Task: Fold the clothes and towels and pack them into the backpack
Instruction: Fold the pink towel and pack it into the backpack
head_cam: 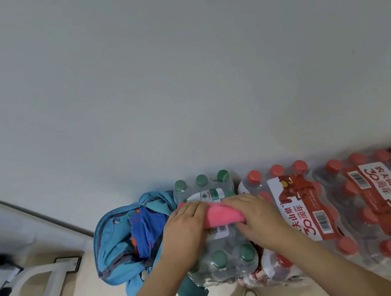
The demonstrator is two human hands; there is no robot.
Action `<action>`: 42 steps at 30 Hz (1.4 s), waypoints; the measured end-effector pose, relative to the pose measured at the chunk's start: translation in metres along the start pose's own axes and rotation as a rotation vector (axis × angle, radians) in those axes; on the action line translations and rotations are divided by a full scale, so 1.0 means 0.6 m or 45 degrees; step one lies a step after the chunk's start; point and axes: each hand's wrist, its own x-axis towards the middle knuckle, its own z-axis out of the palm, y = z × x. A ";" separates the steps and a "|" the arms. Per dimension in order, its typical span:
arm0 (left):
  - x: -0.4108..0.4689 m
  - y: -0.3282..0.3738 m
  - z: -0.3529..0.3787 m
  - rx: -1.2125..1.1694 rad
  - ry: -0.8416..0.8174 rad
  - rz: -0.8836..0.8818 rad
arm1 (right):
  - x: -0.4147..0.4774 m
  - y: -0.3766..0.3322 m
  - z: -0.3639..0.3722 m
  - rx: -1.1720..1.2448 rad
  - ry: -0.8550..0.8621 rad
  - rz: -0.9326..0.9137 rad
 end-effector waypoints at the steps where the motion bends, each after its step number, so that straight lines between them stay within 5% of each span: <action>1: 0.001 -0.005 -0.007 -0.018 -0.023 -0.061 | 0.004 -0.002 -0.004 0.079 0.001 0.069; 3: 0.002 -0.014 -0.024 -0.208 -0.064 -0.234 | 0.013 -0.008 -0.014 0.220 -0.029 0.202; 7: -0.004 -0.021 -0.050 -1.247 0.087 -0.860 | 0.024 -0.019 -0.022 0.618 -0.043 0.442; 11: -0.001 -0.001 -0.054 -1.997 0.512 -1.099 | 0.019 -0.044 -0.006 1.206 -0.035 0.674; 14: -0.001 0.025 -0.063 -2.460 0.555 -1.174 | 0.014 -0.072 0.009 1.522 0.031 0.765; 17: -0.011 0.067 -0.068 -2.347 0.420 -1.150 | 0.013 -0.104 0.016 1.748 0.128 0.806; 20: -0.023 0.069 -0.068 -1.963 0.565 -1.139 | 0.014 -0.134 0.024 1.725 0.147 0.818; 24: -0.048 0.030 -0.086 -1.485 0.754 -1.177 | 0.010 -0.168 0.042 1.475 -0.152 0.682; 27: -0.079 -0.035 -0.127 -1.314 0.893 -1.199 | 0.012 -0.172 0.044 1.008 -0.255 0.485; 31: -0.133 -0.145 -0.165 -1.548 0.967 -1.257 | 0.045 -0.176 0.026 0.298 -0.146 0.189; 37: -0.166 -0.234 -0.127 -1.400 0.569 -1.116 | 0.135 -0.222 0.080 -0.181 -0.238 -0.133; 42: -0.142 -0.281 -0.059 -1.178 0.157 -0.839 | 0.189 -0.248 0.164 -0.601 -0.781 -0.120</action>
